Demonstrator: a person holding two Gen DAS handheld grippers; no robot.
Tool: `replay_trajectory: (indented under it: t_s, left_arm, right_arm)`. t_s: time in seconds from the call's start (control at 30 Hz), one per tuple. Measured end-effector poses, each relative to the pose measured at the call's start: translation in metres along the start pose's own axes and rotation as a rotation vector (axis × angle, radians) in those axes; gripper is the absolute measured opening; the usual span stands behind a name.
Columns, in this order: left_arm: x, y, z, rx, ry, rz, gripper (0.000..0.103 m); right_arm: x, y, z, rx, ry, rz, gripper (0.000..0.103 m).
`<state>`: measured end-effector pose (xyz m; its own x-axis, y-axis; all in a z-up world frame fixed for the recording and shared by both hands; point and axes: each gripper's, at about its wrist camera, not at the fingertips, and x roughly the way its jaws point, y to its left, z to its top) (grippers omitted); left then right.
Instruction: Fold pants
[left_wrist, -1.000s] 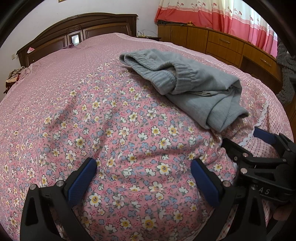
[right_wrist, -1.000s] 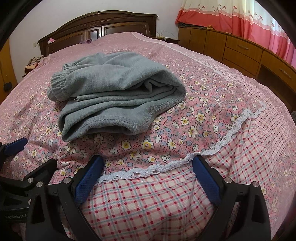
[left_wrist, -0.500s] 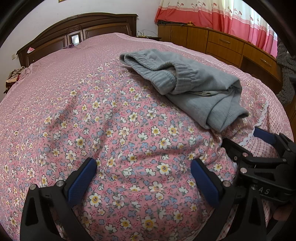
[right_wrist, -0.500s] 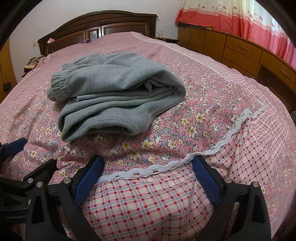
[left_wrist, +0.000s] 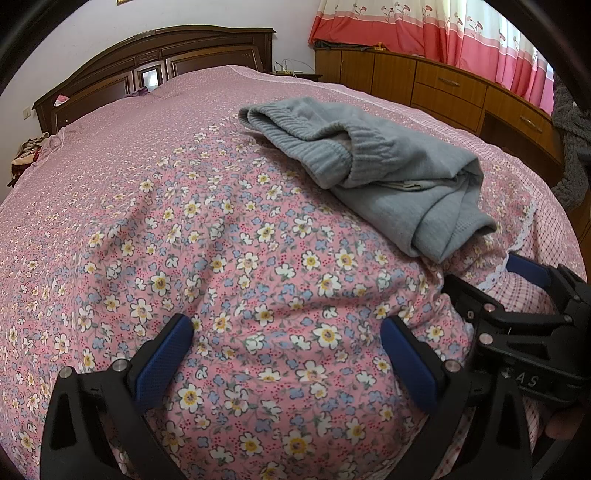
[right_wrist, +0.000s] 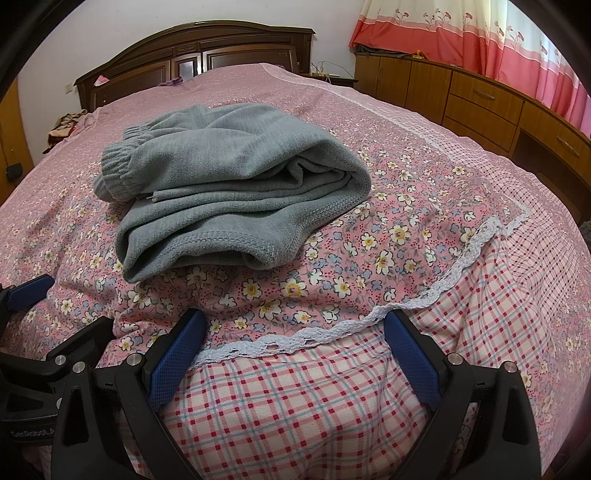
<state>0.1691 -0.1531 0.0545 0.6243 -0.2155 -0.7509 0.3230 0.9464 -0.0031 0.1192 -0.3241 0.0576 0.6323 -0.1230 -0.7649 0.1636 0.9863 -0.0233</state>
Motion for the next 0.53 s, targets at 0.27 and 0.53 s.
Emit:
replay_trajectory:
  t_s: [0.27, 0.53]
  left_arm:
    - [-0.0003, 0.0009, -0.0011, 0.005, -0.003, 0.009, 0.103]
    - [0.0008, -0.0022, -0.0012, 0.006, 0.0, 0.004, 0.103]
  right_arm:
    - [-0.0001, -0.0007, 0.0007, -0.003, 0.004, -0.003, 0.099]
    - [0.0002, -0.0005, 0.0025, -0.002, 0.004, -0.003, 0.099]
